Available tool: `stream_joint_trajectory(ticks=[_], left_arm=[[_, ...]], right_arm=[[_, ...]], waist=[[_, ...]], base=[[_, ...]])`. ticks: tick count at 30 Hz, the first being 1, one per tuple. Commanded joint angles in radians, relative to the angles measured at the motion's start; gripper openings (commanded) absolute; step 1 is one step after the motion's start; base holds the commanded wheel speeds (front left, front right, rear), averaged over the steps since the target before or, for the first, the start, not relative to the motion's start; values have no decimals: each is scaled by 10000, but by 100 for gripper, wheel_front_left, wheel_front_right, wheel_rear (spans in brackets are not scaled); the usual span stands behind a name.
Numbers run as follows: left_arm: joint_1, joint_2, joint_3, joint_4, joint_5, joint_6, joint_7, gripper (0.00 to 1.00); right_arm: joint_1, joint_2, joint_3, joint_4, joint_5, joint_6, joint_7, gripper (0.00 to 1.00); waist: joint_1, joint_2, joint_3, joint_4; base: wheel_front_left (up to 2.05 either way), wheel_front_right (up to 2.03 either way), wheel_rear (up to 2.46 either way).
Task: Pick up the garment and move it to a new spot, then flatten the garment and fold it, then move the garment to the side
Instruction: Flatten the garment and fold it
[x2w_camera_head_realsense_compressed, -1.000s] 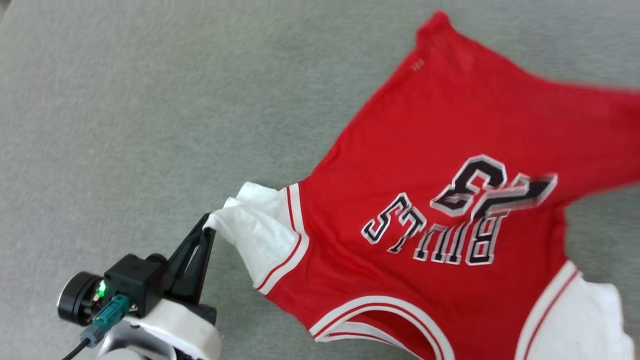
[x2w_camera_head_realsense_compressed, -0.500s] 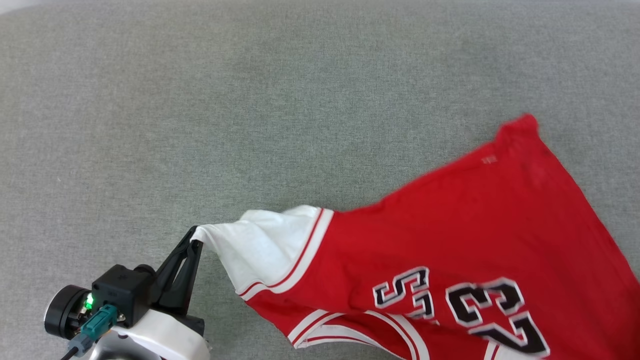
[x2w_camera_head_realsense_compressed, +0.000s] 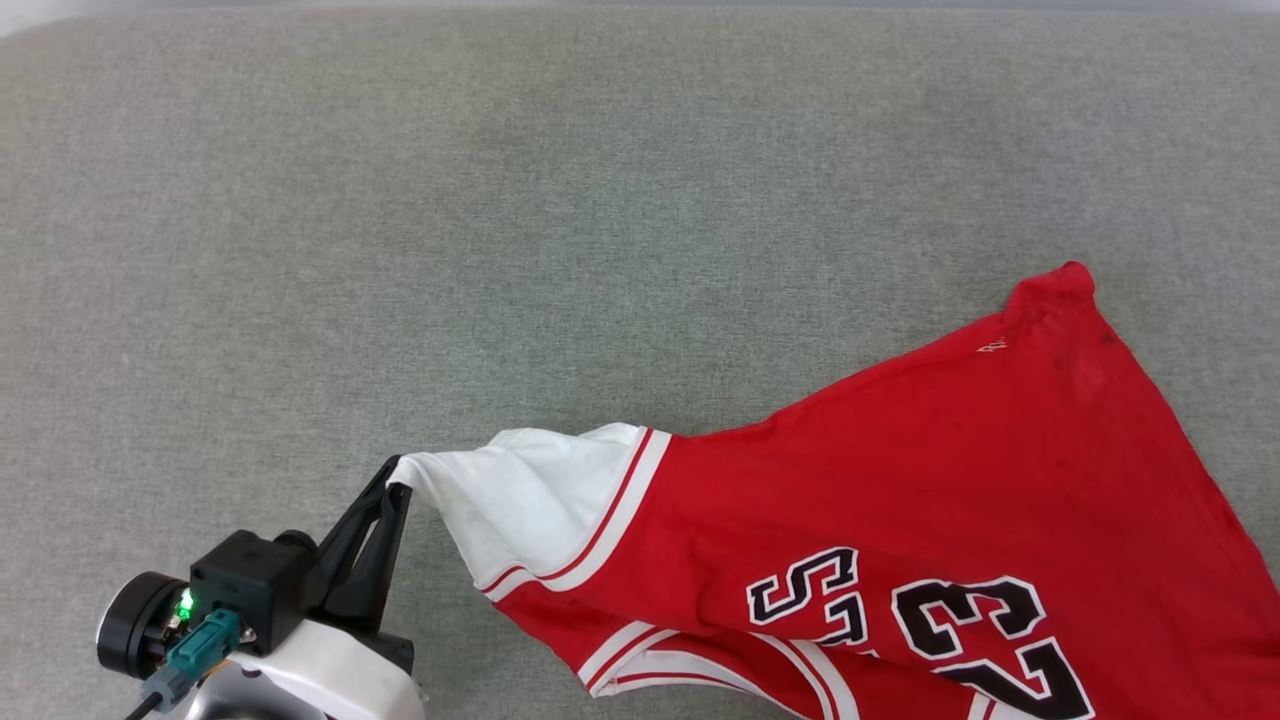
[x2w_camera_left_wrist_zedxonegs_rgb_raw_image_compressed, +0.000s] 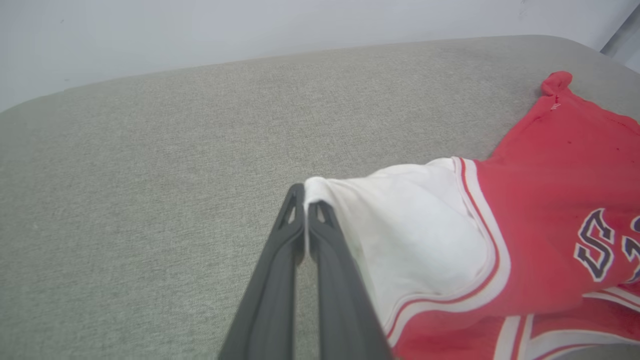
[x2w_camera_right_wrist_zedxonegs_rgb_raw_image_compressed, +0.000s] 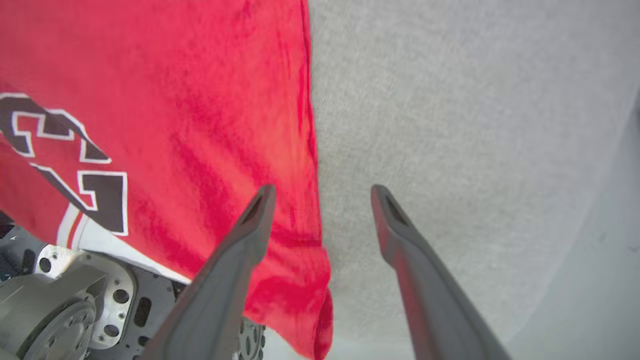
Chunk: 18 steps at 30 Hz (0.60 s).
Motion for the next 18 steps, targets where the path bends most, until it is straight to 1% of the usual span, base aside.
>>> stream_joint_trajectory(ticks=[1,3,5,7,10,13,16,18], left_arm=[[-27,-16,22,-16,32,-19,-14,0],[-154,-58,8,-35,91,-68,11,0],[-269,-99,-3,-36,137,-102,25,0],[-406,-160,-28,-36,202,-170,55,0],[-672,-301,-72,41,323,-334,109,0],[-900,-441,-132,122,433,-442,138,0],[-1065,-583,-158,181,504,-489,148,0],[-1141,-661,-168,197,560,-508,143,0]], right_arm=[[-510,-263,-193,-240,94,-7,87,100],[-1126,-610,-275,-444,88,-7,235,100],[-1847,-856,-121,-596,169,-7,453,100],[-2720,-1101,241,-634,134,-7,738,100],[-4109,-1115,1139,-432,20,-7,1258,100],[-5620,-745,2367,-61,-379,-7,1915,100],[-7054,-50,3420,650,-894,-7,2697,100],[-7878,407,3990,1231,-1283,-7,3025,100]], waist=[[0,0,55,60],[0,0,168,162],[0,0,299,258],[0,0,472,370],[0,0,751,601],[0,0,987,767],[0,0,1221,910],[0,0,1391,1013]], base=[[0,0,0],[0,0,0],[0,0,0],[0,0,0],[0,0,0],[0,0,0],[0,0,0],[0,0,0]])
